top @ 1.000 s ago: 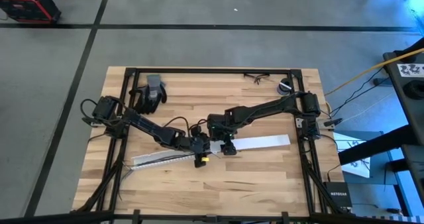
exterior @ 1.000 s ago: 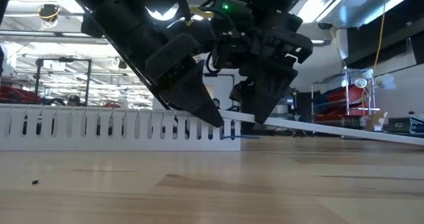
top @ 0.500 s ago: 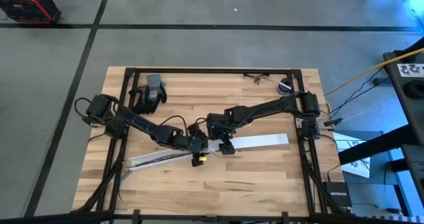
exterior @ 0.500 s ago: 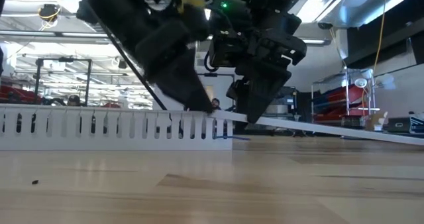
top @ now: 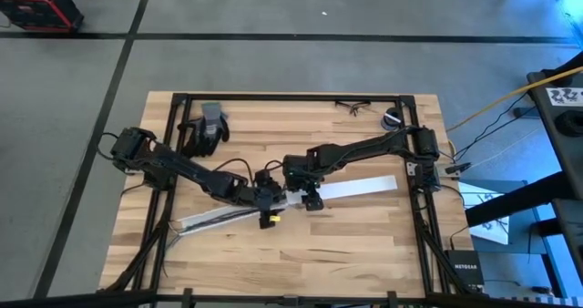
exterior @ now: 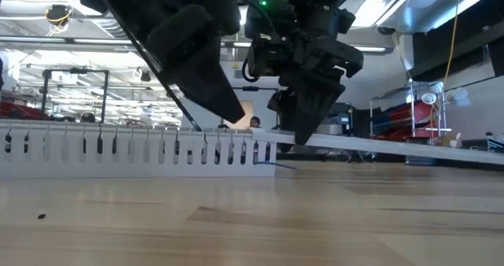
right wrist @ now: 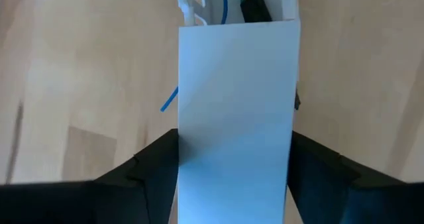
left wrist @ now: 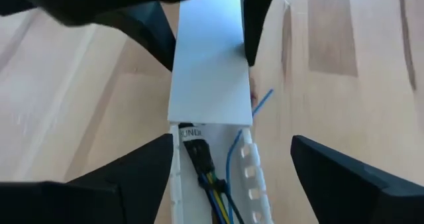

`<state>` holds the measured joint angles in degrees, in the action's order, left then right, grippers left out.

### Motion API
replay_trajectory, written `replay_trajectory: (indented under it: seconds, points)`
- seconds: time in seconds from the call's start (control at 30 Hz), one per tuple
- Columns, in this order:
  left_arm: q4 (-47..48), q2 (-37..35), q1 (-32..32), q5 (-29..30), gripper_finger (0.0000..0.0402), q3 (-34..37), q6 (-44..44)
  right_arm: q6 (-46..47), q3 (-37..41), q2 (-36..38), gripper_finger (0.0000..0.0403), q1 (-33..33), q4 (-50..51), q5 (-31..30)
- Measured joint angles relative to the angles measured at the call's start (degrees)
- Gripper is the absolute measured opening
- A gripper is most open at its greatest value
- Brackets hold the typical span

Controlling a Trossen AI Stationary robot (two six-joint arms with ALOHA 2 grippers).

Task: Ziptie cables
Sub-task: Close the white cable duct

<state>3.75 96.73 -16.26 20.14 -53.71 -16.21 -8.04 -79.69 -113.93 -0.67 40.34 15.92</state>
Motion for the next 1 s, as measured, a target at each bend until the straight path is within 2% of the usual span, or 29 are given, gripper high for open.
replay_trajectory:
  seconds: [0.13, 0.4, 0.73, 1.0]
  points:
    - [1.66, 0.47, 0.13, -0.54, 0.0301, -0.01, -1.52, -0.84, -0.03, 0.00, 0.0236, -0.02, 0.22, -0.76]
    - [-1.06, 5.18, 0.98, -2.85, 0.0301, -0.04, -1.13, -1.48, 0.08, 0.00, 0.0236, -0.07, -0.20, -0.28]
    - [-4.55, 7.02, 1.76, -4.55, 0.0301, 0.07, 0.14, -2.96, 0.10, -0.29, 0.0236, -0.11, -2.55, 0.45]
    - [-5.19, 7.17, 1.96, -5.30, 0.0301, 0.28, 0.16, 2.09, -0.08, -2.67, 0.0236, -0.02, -3.72, 5.32]
